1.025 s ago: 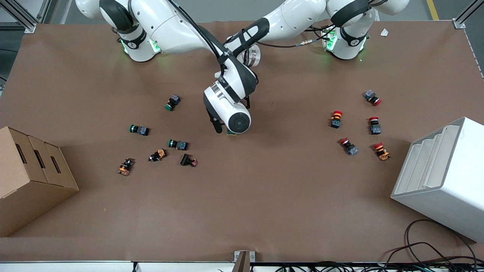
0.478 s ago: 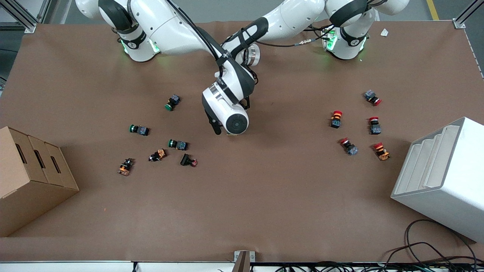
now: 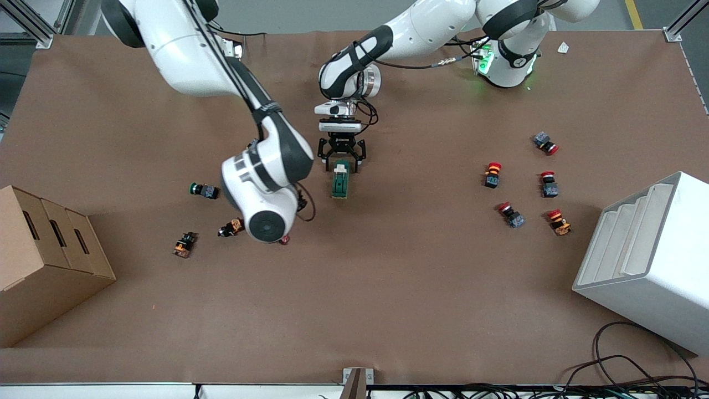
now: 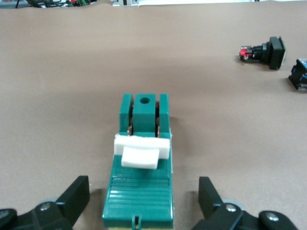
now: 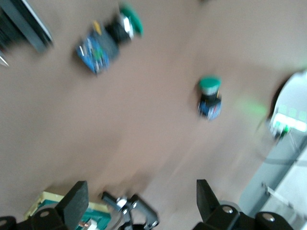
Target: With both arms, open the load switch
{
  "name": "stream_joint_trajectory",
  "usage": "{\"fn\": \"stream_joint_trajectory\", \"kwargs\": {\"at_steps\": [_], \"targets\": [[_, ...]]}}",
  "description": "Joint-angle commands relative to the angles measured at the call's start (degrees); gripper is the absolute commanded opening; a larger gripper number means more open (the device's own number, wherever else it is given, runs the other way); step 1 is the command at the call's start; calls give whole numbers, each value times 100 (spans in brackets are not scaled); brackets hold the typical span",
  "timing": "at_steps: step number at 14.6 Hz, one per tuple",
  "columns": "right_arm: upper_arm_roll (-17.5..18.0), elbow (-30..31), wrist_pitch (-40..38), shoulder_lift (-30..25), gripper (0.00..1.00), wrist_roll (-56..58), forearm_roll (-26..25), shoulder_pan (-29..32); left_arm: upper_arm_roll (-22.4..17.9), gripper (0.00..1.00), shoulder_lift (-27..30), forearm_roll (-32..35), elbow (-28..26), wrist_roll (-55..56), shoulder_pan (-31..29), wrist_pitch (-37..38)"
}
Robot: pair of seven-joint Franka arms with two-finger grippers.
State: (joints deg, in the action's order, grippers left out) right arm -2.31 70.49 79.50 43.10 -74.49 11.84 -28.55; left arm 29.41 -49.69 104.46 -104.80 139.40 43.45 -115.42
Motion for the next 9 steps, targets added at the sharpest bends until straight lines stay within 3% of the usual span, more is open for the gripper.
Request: {"fn": "stream_joint_trajectory", "kwargs": {"at_steps": [1,5,9], "targets": [[108,202,-127,-600,100,1308,-331,480,21,99,178,-144,39,-27,-56,116],[108,308,-207,-1233,100,3471,-717,1254,30,99,643,-591,91,-193,-144,125],[108,299,-155,-1629,100,6018,-1042,2185,47,99,1355,-1802,187,-1333,-319,116]]}}
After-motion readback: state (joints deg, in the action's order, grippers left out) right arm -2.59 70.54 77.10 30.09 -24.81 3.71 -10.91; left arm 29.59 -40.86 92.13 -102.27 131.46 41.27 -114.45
